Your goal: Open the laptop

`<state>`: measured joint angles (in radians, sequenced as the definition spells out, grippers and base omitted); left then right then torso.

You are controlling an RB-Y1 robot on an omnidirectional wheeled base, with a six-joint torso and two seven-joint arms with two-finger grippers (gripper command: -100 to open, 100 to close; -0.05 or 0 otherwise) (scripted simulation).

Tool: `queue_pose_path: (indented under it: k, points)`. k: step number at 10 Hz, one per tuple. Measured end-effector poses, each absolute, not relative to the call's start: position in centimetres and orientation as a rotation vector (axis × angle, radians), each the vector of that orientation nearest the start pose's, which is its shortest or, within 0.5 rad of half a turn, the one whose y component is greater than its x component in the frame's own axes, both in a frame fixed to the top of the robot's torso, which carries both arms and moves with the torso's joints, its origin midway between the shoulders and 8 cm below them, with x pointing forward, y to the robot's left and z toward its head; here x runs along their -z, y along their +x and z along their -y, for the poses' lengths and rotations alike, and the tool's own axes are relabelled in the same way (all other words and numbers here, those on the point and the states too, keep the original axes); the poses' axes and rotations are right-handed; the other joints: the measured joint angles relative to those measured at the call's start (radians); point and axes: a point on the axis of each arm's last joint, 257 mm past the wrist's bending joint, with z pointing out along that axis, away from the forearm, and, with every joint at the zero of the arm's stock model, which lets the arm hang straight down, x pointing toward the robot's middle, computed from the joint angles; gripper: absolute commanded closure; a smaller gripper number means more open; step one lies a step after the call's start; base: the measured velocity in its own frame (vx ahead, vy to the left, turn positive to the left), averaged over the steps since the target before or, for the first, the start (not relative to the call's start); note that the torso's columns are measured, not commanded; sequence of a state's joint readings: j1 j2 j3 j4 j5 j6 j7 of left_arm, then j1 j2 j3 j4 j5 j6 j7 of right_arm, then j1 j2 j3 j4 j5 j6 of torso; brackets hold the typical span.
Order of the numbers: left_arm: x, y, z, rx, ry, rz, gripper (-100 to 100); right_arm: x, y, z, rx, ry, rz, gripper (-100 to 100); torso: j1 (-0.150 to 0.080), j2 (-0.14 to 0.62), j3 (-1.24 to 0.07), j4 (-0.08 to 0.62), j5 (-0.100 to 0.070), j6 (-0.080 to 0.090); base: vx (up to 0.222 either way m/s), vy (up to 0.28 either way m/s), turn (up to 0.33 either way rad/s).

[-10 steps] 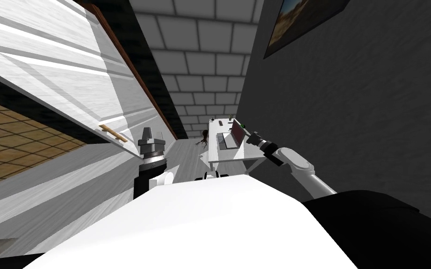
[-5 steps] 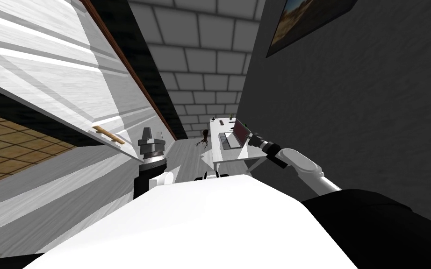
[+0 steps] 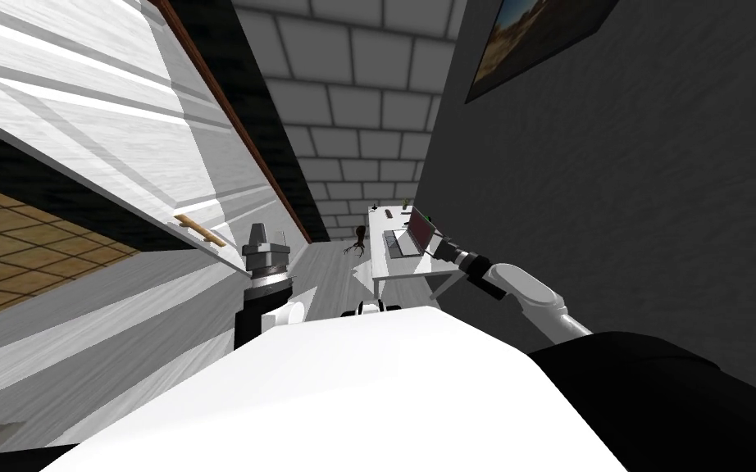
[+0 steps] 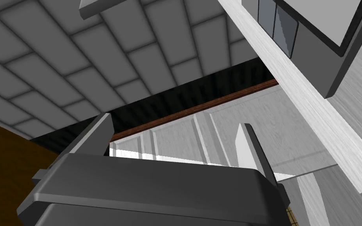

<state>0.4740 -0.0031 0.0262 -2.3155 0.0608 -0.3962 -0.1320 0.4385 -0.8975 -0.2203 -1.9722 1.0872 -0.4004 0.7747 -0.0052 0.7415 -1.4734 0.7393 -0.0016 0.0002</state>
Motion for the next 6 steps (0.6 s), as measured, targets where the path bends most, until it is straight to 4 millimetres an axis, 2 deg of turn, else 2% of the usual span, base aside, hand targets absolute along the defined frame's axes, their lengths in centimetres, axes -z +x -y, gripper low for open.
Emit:
queue_pose_path:
  k: [3, 6]
  points:
    - [-2.9, 35.3, -29.3, 1.194, -0.679, -0.638, 0, 14.7, 41.0, 33.2, 0.454, -1.233, -1.254, -100, 0.008, -0.008, -0.006, -0.003, 0.002, 0.000, -0.060, -0.105, 0.062]
    - [-2.9, 35.3, -29.3, 1.195, -0.679, -0.638, 0, 15.0, 40.5, 31.3, 0.353, -1.201, -1.251, -100, 0.005, -0.004, -0.003, -0.001, 0.002, 0.000, -0.037, -0.094, 0.085]
